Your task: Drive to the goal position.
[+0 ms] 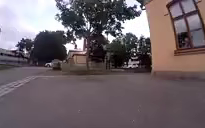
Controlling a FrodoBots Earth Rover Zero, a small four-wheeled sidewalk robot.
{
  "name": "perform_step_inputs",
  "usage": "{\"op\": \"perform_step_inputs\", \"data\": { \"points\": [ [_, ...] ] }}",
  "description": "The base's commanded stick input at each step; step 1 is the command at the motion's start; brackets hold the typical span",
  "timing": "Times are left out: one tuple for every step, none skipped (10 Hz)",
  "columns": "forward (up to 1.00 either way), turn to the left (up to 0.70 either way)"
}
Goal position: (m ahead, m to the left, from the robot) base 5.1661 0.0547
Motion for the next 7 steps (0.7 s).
{"op": "perform_step_inputs", "data": {
  "points": [
    [0.45,-0.27],
    [0.45,-0.27],
    [0.45,-0.27],
    [0.45,-0.27],
    [0.45,-0.27],
    [0.45,-0.27],
    [0.45,-0.27]
  ]
}}
